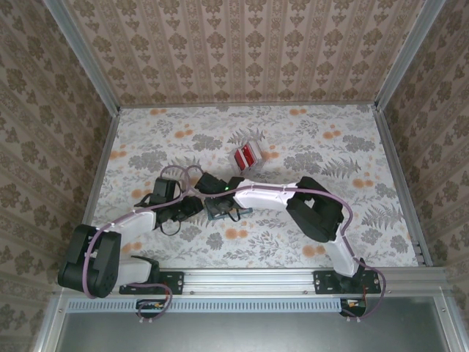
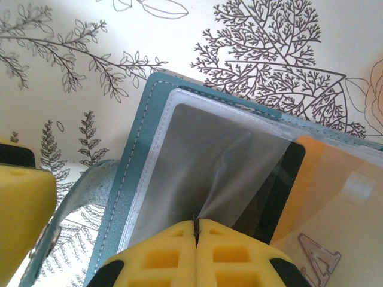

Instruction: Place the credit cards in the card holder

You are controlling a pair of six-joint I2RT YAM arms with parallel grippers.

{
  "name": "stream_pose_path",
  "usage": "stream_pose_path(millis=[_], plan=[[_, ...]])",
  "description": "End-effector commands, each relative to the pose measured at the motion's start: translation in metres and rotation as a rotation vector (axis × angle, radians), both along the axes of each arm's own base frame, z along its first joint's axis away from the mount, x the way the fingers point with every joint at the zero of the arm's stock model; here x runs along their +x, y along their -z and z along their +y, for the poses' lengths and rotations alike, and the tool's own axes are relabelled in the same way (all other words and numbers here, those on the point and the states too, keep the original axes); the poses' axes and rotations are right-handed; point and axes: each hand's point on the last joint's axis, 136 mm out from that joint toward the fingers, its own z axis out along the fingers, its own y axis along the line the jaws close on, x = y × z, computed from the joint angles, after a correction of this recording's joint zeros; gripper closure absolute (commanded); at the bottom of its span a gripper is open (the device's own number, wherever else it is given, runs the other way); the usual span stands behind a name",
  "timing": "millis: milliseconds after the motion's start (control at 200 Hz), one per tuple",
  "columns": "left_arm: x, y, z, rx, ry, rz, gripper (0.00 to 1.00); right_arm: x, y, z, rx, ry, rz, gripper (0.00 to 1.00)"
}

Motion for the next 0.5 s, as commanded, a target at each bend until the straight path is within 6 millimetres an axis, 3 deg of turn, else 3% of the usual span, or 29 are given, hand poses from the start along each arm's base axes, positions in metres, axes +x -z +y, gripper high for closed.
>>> stream_pose_path(millis=[0,305,495], plan=[[0.0,-0.004,-0.002,-0.006,0.003,-0.004,0.66,-0.003,-0.018,0.003,0.104,0.007,0.027,1.0],[0.003,-0.018,-0.003,-0.022,-0.007,-0.038,0.65,-0.002,-0.042,0.005,0.317,0.011,0.077,1.0],[0.006,-0.032,-0.005,-0.05,-0.009,-0.072,0.65,0.002,-0.047,0.003,0.436,0.024,0.135,1.0]])
